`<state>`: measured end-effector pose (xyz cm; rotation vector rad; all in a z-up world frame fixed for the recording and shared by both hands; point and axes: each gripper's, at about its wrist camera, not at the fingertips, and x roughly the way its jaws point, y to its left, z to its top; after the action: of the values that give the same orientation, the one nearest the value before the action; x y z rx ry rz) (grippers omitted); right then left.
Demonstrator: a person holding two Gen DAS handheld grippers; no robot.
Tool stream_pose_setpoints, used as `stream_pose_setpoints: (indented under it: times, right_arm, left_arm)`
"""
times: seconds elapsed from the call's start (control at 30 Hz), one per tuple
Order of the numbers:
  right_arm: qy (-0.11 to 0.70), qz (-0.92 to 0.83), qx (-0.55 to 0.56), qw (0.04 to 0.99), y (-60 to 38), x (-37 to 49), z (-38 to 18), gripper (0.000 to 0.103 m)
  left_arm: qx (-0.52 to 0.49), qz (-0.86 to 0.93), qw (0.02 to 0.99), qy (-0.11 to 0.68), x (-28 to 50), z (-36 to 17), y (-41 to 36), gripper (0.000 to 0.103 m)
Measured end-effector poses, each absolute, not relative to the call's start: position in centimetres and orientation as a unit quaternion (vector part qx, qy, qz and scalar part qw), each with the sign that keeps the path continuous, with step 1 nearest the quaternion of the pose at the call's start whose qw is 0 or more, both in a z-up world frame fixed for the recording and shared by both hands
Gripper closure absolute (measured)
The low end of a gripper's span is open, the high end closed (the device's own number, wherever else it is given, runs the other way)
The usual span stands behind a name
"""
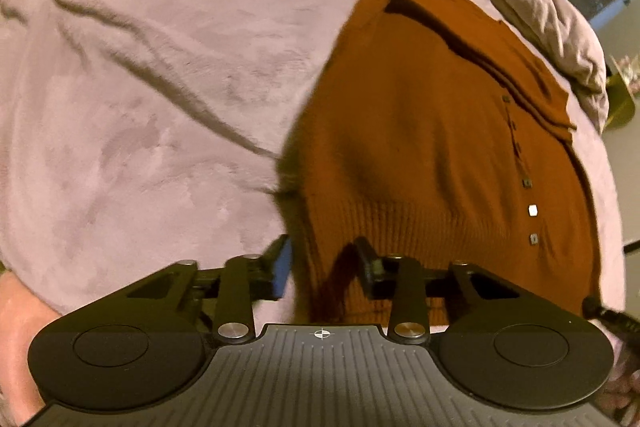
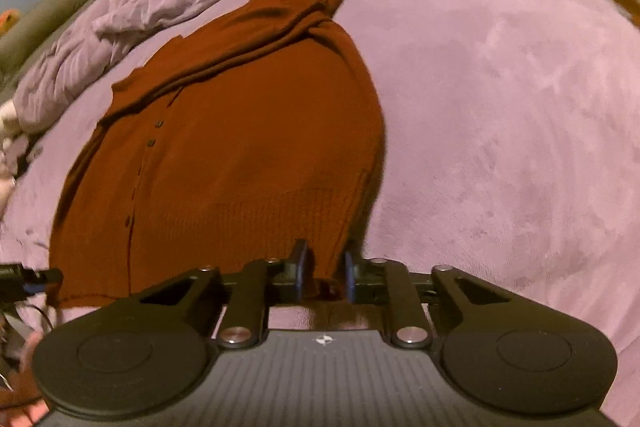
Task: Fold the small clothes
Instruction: 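Grasp the ribbed hem with both grippers and fold it up toward the collar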
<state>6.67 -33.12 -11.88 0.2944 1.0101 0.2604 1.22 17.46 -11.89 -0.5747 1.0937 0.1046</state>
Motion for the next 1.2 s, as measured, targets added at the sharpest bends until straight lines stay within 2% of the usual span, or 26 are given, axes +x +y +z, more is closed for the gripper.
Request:
stream_pose_setpoints:
  times: [0.03, 0.07, 0.17, 0.23, 0.3, 0.37, 0.43, 0.63, 0.8, 0.97, 1.2]
  right_arm:
    - [0.481, 0.126, 0.153, 0.854, -33.4, 6.7, -12.0, 0.096]
    - [0.482, 0.127, 0.167, 0.851, -33.7, 6.7, -12.1, 0.098]
    - [0.483, 0.125, 0.210, 0.841, -34.8, 6.8, -12.6, 0.098]
    - [0.485, 0.123, 0.230, 0.835, -35.2, 6.9, -12.9, 0.098]
    - [0.489, 0.122, 0.242, 0.829, -35.4, 7.1, -13.2, 0.097]
    - [0.492, 0.128, 0.249, 0.824, -35.5, 7.2, -13.3, 0.097]
    - [0.495, 0.133, 0.245, 0.823, -35.5, 7.3, -13.3, 0.097]
    - [0.503, 0.143, 0.242, 0.818, -35.5, 8.1, -12.8, 0.098]
    - [0.476, 0.150, 0.251, 0.830, -35.9, 9.5, -10.9, 0.099]
    - [0.424, 0.158, 0.237, 0.860, -34.5, 13.9, -7.9, 0.099]
    - [0.368, 0.137, 0.155, 0.907, -29.9, 20.4, -8.0, 0.099]
  left_arm:
    - [-0.283, 0.042, 0.811, 0.511, 1.1, -12.0, 17.8, 0.087]
    - [-0.293, 0.036, 0.808, 0.510, 1.0, -12.0, 18.1, 0.089]
    - [-0.303, 0.026, 0.806, 0.507, 0.8, -12.2, 18.5, 0.089]
    - [-0.308, 0.015, 0.805, 0.506, 0.6, -12.3, 18.4, 0.077]
    - [-0.310, -0.004, 0.806, 0.504, 0.6, -12.3, 18.2, 0.070]
    - [-0.291, -0.019, 0.809, 0.510, 0.9, -12.0, 17.8, 0.072]
    - [-0.264, -0.030, 0.810, 0.523, 1.4, -11.8, 17.2, 0.092]
    - [-0.229, -0.041, 0.825, 0.515, 2.3, -10.1, 16.5, 0.095]
    - [-0.240, -0.053, 0.858, 0.450, 4.3, -5.7, 17.0, 0.095]
    - [-0.233, -0.049, 0.888, 0.394, 9.5, -2.9, 17.6, 0.095]
    - [-0.174, 0.037, 0.907, 0.381, 16.3, -5.3, 17.5, 0.093]
